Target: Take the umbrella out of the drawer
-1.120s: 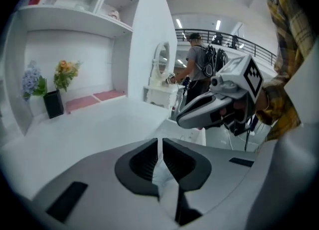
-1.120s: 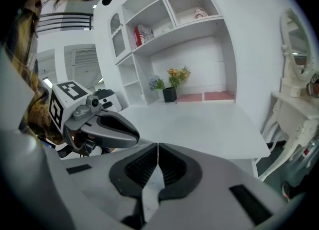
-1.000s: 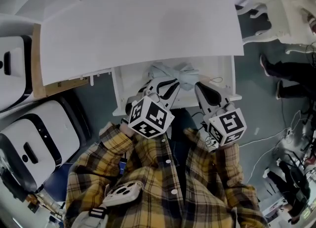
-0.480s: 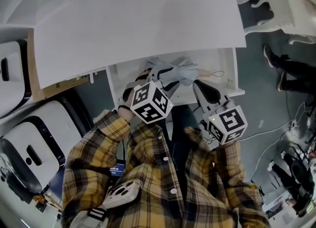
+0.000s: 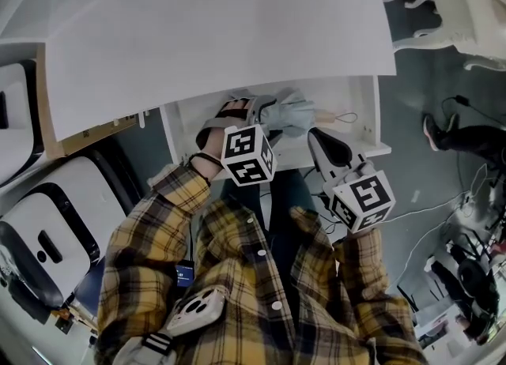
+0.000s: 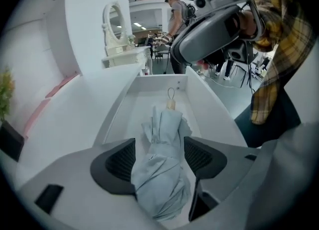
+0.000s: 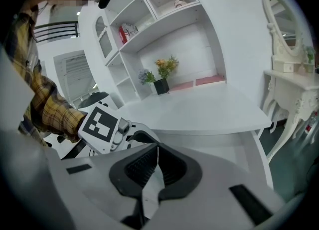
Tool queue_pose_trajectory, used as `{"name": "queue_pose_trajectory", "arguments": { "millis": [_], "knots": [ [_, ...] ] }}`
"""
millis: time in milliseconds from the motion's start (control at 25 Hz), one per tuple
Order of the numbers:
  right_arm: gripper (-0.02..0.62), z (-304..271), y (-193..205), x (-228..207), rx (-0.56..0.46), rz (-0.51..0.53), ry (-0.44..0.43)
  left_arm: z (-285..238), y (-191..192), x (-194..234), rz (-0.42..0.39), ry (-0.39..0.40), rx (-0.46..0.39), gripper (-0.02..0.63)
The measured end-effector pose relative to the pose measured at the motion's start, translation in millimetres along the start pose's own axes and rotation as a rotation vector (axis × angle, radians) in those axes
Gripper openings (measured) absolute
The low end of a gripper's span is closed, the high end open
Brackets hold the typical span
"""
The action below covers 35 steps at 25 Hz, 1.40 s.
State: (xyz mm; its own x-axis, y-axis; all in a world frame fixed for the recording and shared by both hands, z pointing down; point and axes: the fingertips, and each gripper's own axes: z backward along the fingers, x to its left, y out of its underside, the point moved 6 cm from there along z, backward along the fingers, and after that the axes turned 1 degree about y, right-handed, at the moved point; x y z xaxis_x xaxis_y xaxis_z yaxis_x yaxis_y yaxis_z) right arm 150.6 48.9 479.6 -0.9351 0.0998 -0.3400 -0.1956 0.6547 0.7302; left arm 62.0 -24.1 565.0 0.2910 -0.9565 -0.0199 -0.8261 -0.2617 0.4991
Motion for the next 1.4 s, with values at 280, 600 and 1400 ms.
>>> {"name": "queue_pose_trajectory", "arguments": {
  "millis": [280,600,1400],
  "knots": [
    [0.018,2,8,-2,0.001,-0.026,0.002,-25,5,-3,-0.032,0.078,0.101,0.341],
    [0.018,2,13,-3,-0.011,-0.073,0.005,-49,13,-1,-0.116,0.068,0.212,0.359],
    [0.018,1,24,-1,0.014,-0.090,0.008,-80,18,-6,-0.188,0.110,0.300,0.359]
  ]
}}
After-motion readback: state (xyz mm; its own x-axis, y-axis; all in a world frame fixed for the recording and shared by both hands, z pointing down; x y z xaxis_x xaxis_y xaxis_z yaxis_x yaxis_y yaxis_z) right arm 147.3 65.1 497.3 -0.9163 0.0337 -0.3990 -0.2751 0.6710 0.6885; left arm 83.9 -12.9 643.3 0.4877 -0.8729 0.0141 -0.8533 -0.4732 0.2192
